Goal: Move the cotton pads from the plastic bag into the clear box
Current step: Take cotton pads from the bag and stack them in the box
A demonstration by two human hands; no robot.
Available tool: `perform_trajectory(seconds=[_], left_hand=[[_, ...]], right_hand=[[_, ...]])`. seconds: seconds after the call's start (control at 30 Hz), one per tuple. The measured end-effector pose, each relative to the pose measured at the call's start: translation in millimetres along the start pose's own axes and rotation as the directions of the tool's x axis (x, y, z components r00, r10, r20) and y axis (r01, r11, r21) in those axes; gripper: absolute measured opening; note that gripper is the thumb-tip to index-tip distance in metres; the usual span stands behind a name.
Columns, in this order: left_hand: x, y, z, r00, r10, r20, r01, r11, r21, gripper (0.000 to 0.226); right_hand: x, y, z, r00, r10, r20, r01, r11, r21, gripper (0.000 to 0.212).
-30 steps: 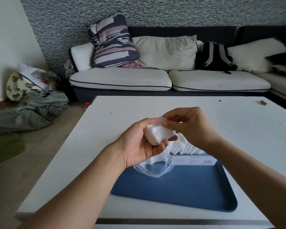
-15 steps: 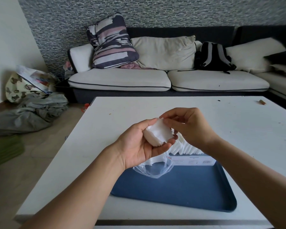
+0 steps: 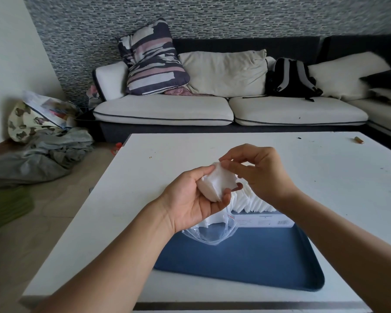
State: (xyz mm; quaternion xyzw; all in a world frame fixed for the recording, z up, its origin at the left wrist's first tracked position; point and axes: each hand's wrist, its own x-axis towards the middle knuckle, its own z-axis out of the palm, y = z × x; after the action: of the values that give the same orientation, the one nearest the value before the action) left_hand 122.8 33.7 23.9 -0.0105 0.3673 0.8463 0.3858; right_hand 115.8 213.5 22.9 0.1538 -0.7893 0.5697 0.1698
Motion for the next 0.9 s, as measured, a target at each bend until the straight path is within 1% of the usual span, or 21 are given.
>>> perform_trajectory(seconds=[0.1,0.27,0.37,0.43,0.5,0.57,0.6,0.63,0.7,0.8,0.87,0.9], left_hand=[[2.8,0.9,-0.9,1.000,0.026,-0.015,-0.026,1.000,-0.013,0.037],[3.2,0.6,-1.8,0.999,0.036,-0.014,-0.037,0.999,-0.031,0.038],[2.2,1.5,-1.5,1.000,0.021,-0.011,-0.021,0.999,-0.027,0.043],[2.1,2.4,-3.3,1.000,-0.001,-0.031,0.002,1.000,0.018,0.048],[0.6,2.6,-4.9,0.999,-0.014,-0.052,0.019,0.996,0.084,0.050],[-1.0,2.0,-5.9,0.998,-0.006,-0.068,0.015,0.992,0.127,0.051],[-1.7,2.0,-6.0,0.997,0.001,-0.078,0.010,0.990,0.140,0.050],[-2.1,1.6,-5.5,0.996,0.004,-0.089,0.009,0.989,0.147,0.049],[-2.5,1.5,-3.3,0.994,-0.002,-0.113,0.020,0.986,0.163,0.049],[-4.4,2.7,0.7,0.990,-0.008,-0.141,0.034,0.983,0.179,0.059],[-6.4,4.5,1.1,0.991,-0.006,-0.131,0.033,0.980,0.198,0.066],[-7.3,5.5,1.0,0.993,-0.004,-0.117,0.029,0.977,0.213,0.065]], right_hand=[[1.1,-0.8,-1.7,0.998,-0.033,-0.051,0.035,0.998,0.044,0.014],[2.7,-4.7,-3.8,0.993,-0.046,-0.113,0.052,0.997,0.049,0.015],[3.8,-7.0,-6.8,0.999,-0.049,-0.020,0.050,0.998,0.049,0.015],[4.3,-8.0,-8.9,0.999,-0.038,0.022,0.035,0.994,0.106,0.011],[4.2,-11.4,-10.9,0.998,0.019,0.061,-0.033,0.971,0.238,0.004],[3.8,-14.9,-13.9,0.974,0.138,0.177,-0.201,0.890,0.409,0.010],[3.6,-15.4,-15.5,0.949,0.189,0.251,-0.285,0.851,0.440,0.010],[2.7,-15.8,-16.5,0.926,0.220,0.307,-0.340,0.841,0.422,0.009],[1.3,-13.9,-16.6,0.904,0.247,0.349,-0.358,0.884,0.302,0.009],[0.5,-10.7,-14.1,0.926,0.231,0.298,-0.286,0.945,0.158,0.010],[0.8,-10.3,-13.1,0.950,0.194,0.245,-0.226,0.968,0.111,0.009],[1.3,-10.5,-13.2,0.958,0.176,0.225,-0.203,0.974,0.103,0.008]])
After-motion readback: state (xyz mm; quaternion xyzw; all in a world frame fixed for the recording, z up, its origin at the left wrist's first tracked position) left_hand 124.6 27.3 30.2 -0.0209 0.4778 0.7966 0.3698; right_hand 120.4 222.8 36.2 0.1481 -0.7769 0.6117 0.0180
